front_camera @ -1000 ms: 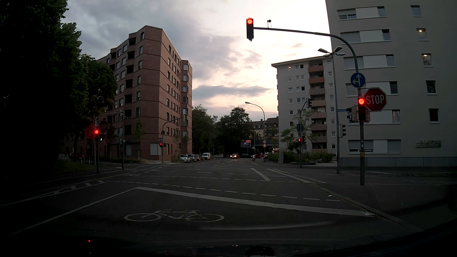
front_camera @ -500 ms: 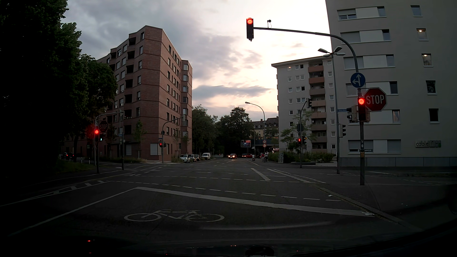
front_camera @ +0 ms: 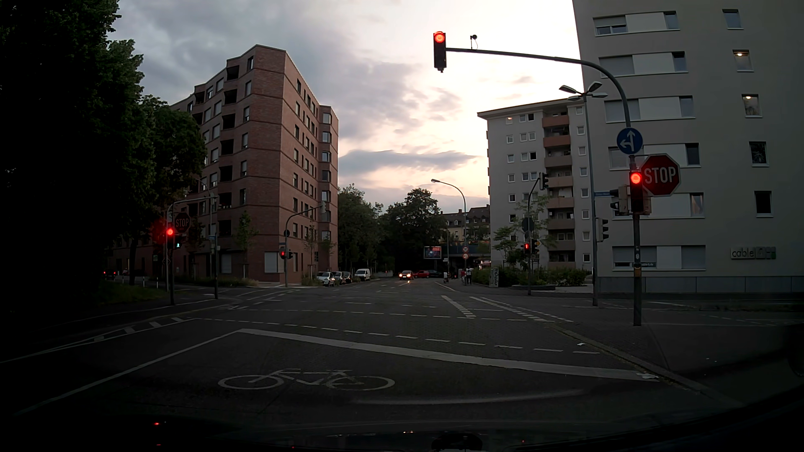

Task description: Follow the waypoints while adhering to traffic rules and regulations

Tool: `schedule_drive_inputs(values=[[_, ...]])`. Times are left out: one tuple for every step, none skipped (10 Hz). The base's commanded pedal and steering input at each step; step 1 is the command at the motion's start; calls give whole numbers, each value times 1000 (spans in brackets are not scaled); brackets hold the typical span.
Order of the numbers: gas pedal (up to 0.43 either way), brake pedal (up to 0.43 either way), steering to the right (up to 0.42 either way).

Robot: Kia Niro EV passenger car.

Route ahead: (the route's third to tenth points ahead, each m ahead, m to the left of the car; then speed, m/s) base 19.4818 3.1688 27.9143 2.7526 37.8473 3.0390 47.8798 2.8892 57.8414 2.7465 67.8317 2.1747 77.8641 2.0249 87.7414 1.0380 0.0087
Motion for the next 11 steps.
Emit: schedule_drive_inputs(values=[[0,159,-16],[0,165,-16],[0,165,-16],[0,165,-16],[0,165,-16],[0,165,-16],[0,165,-16],[0,165,-16],[0,165,-16],[0,165,-16],[0,171,-16]])
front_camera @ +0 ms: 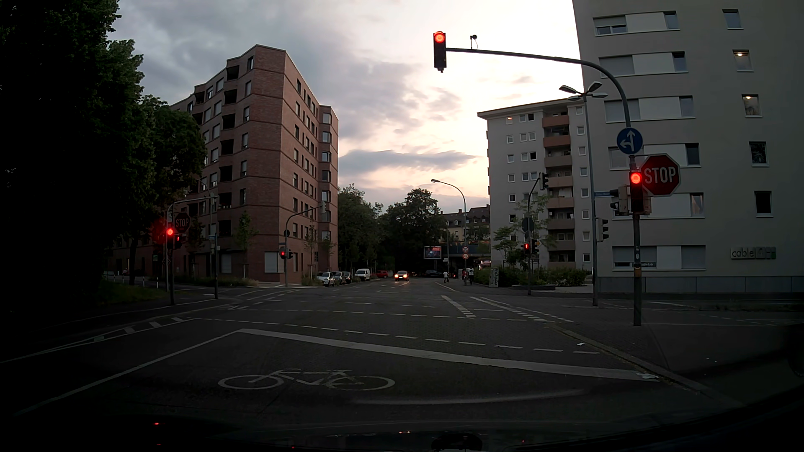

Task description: Follow the waypoints while adhering to traffic rules and regulations

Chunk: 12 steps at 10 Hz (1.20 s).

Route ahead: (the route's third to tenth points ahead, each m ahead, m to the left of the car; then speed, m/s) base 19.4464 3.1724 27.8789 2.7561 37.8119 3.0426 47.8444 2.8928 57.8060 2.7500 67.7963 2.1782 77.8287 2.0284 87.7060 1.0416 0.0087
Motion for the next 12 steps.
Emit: schedule_drive_inputs(values=[[0,171,-16],[0,171,-16],[0,165,-16],[0,165,-16],[0,171,-16],[0,165,-16],[0,165,-16],[0,171,-16],[0,171,-16],[0,165,-16],[0,171,-16],[0,171,-16]])
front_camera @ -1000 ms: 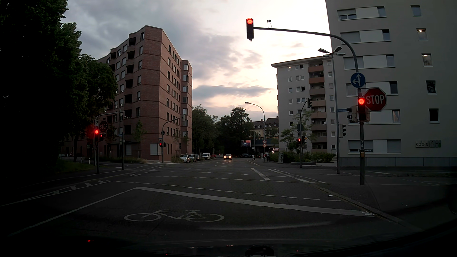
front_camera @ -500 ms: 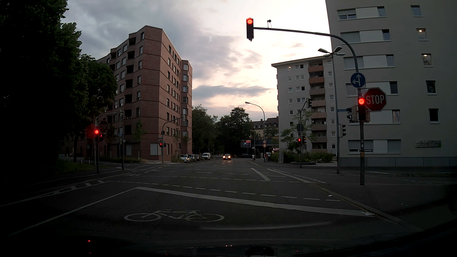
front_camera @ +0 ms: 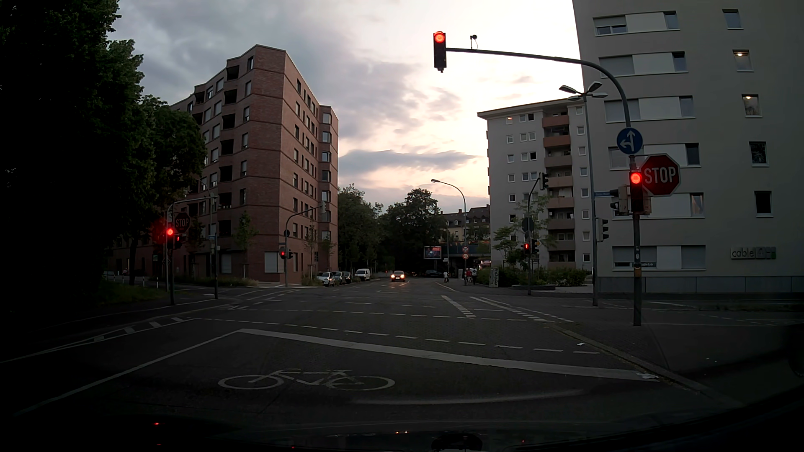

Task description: Follow the waypoints while adhering to traffic rules and regulations

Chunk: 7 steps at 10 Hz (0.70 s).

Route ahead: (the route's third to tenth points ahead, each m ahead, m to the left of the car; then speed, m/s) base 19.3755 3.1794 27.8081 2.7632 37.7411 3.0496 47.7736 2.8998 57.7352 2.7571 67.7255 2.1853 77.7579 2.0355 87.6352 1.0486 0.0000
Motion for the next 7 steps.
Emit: schedule_drive_inputs(values=[[0,171,-16],[0,171,-16],[0,171,-16],[0,171,-16],[0,171,-16],[0,171,-16],[0,171,-16]])
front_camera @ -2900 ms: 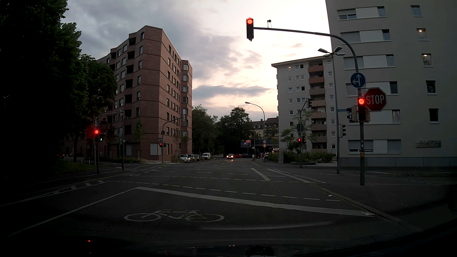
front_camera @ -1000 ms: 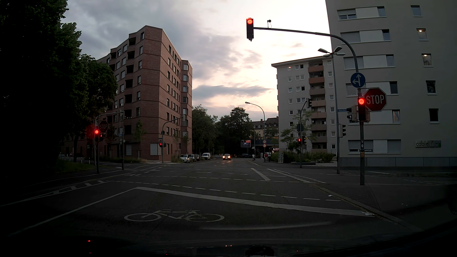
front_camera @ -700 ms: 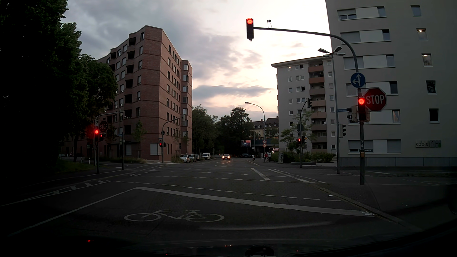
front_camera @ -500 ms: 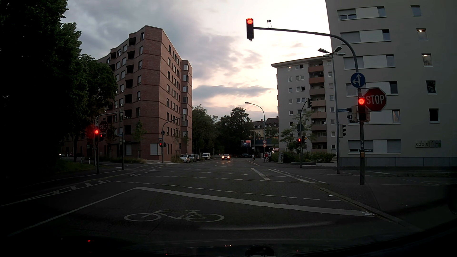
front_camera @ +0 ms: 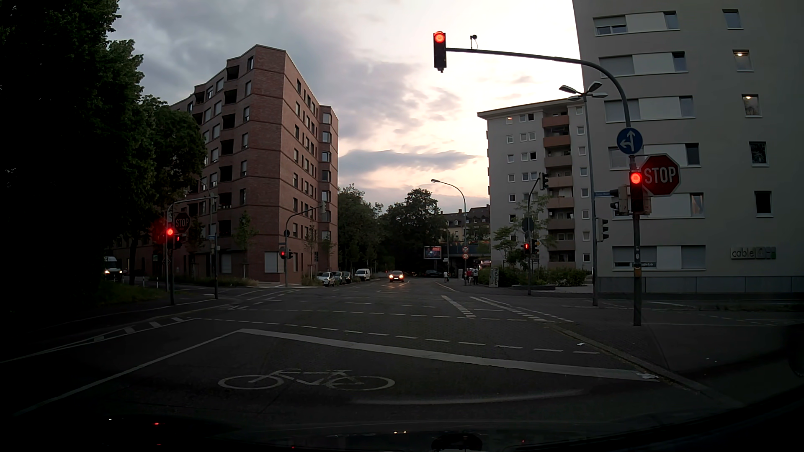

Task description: Follow the waypoints while adhering to traffic rules and regulations

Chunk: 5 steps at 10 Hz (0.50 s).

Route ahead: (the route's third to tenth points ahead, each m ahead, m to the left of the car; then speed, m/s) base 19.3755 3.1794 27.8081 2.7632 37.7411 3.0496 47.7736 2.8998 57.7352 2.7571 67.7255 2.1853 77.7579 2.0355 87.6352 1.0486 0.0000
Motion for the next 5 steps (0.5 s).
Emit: schedule_drive_inputs(values=[[0,171,-16],[0,171,-16],[0,171,-16],[0,165,-16],[0,171,-16]])
